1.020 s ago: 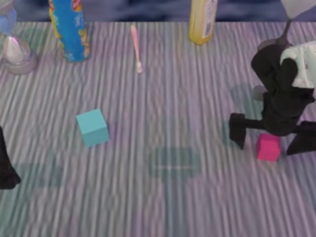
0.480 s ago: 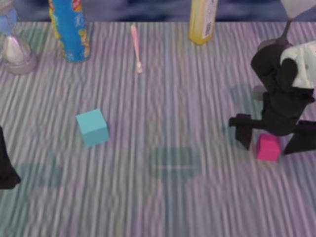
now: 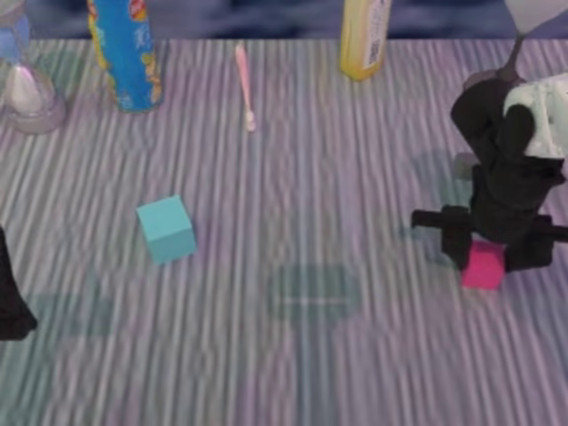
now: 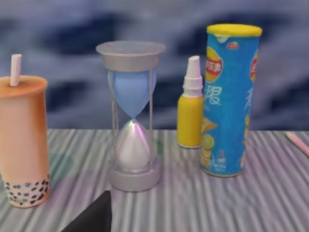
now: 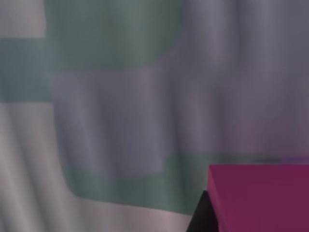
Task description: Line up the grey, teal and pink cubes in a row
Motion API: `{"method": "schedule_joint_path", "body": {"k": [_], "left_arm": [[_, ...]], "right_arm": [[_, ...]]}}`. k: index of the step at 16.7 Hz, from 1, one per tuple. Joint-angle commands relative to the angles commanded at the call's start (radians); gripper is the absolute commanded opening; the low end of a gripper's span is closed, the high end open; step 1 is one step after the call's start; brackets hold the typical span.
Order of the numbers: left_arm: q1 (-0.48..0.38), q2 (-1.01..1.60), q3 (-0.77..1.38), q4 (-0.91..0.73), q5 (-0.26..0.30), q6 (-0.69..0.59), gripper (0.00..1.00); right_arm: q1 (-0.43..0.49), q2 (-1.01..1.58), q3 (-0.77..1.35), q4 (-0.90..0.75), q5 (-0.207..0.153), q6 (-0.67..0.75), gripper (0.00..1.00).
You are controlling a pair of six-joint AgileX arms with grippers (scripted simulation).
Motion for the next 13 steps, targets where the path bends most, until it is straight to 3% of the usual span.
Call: {"method": "schedule_joint_path", "body": {"k": [7,13], "left_arm": [[0.000,0.000,0.000,0.000,0.000,0.000,1.00],[0.000,0.000,0.000,0.000,0.000,0.000,1.00]], "right_arm": [[0.000,-0.047,0.026,-0.040,0.016,-0.010,0.00],[0.005,-0.133,0.139,-0.251,0.015,-0.010,0.00]]}}
